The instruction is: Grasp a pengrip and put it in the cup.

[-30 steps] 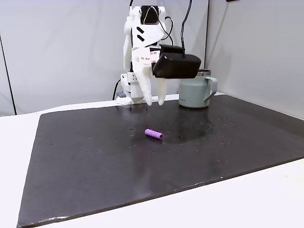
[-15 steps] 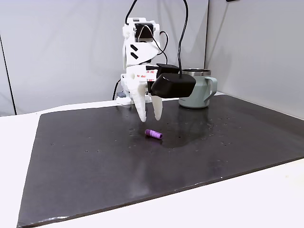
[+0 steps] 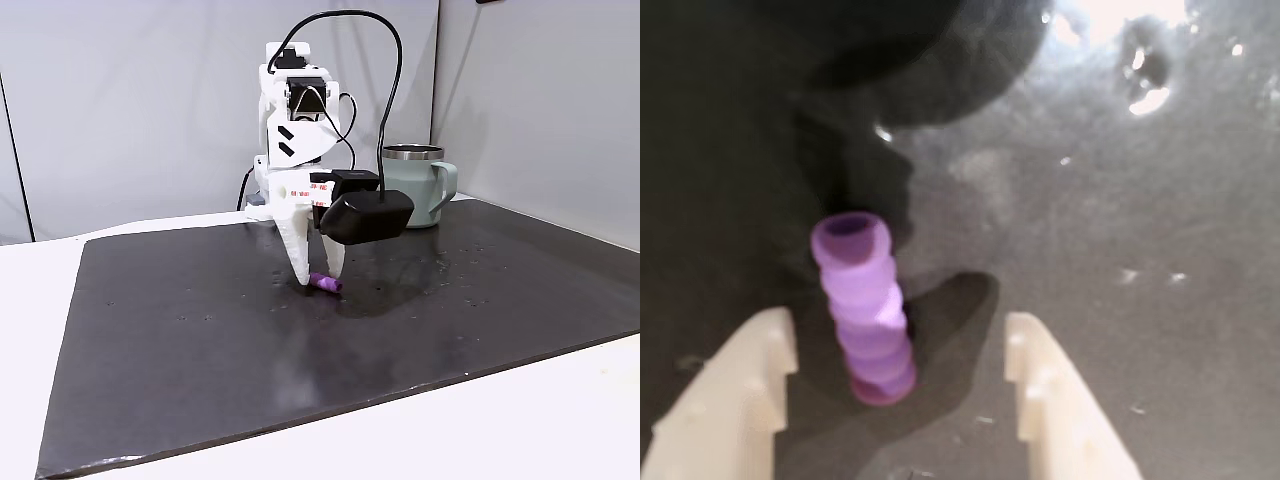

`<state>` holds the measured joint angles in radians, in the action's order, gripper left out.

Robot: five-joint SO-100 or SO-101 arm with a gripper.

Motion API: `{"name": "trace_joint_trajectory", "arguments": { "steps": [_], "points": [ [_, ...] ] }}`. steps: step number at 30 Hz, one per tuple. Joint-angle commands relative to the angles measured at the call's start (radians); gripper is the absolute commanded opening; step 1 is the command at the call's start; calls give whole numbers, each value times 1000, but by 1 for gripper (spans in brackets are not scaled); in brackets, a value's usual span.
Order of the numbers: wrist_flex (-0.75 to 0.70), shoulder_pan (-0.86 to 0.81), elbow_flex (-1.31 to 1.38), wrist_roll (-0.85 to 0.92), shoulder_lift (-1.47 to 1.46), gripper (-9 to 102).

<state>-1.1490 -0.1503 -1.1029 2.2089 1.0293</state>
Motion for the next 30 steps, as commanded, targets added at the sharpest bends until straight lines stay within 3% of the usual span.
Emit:
{"name": "trace_joint_trajectory", "arguments": {
  "steps": [1, 19, 30],
  "points": [
    [26, 11, 3, -15, 3, 25],
    [322, -8, -252, -20, -35, 22],
    [345, 2, -377, -71, 37, 22]
  ]
}}
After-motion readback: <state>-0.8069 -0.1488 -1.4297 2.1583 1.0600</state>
